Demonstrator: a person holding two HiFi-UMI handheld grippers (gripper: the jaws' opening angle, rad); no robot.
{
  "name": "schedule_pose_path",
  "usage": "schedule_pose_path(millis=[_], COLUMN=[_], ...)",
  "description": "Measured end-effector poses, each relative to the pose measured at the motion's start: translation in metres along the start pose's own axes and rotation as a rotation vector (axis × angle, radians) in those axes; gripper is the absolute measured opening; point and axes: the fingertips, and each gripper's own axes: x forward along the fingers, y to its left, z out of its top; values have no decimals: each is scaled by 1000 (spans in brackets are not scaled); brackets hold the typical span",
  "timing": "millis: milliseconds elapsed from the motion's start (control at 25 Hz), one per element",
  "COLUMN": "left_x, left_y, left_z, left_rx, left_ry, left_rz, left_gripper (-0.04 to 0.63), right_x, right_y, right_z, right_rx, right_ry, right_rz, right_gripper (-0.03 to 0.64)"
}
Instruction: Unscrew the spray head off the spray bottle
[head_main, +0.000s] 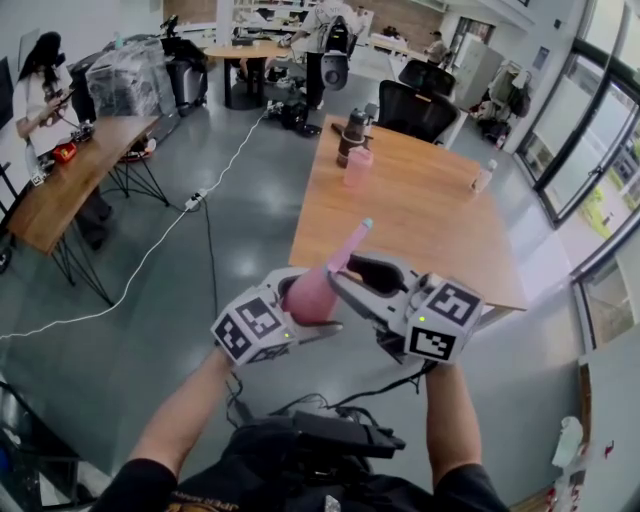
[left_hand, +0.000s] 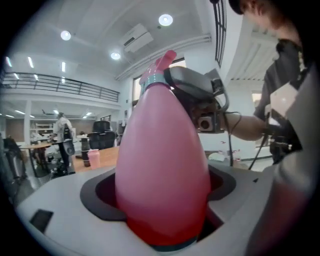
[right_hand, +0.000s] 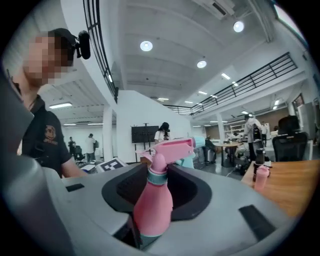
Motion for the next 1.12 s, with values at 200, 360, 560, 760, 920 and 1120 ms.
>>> schedule_pose_path(millis=[200,360,560,760,920,1120], left_x=[-15,-20,-17,-10,-8,-3], left_y=[-32,-53,-41,11,46,59], left_z=[-2,2,-4,-19,-27,-29], left_rx=[48,55,34,-14,-51,-3], left_ry=[-19,-44,-34,26,50,86], left_rz=[-232,-369,-265,38,279,439], left_gripper=[451,451,449,449,449,449], right_x=[-9,-17,-11,-13,-11,10], right_y=[28,41,34,2,-17,-20], right_z=[-5,-5,-8,-3,-8,-20], right_rx=[-95,-91,-125,-69,14,122], right_ry=[-22,-28,7,-51,-69,-50], right_rz=[225,365,274,58,-130,-246], right_gripper=[132,130,137,184,187,187])
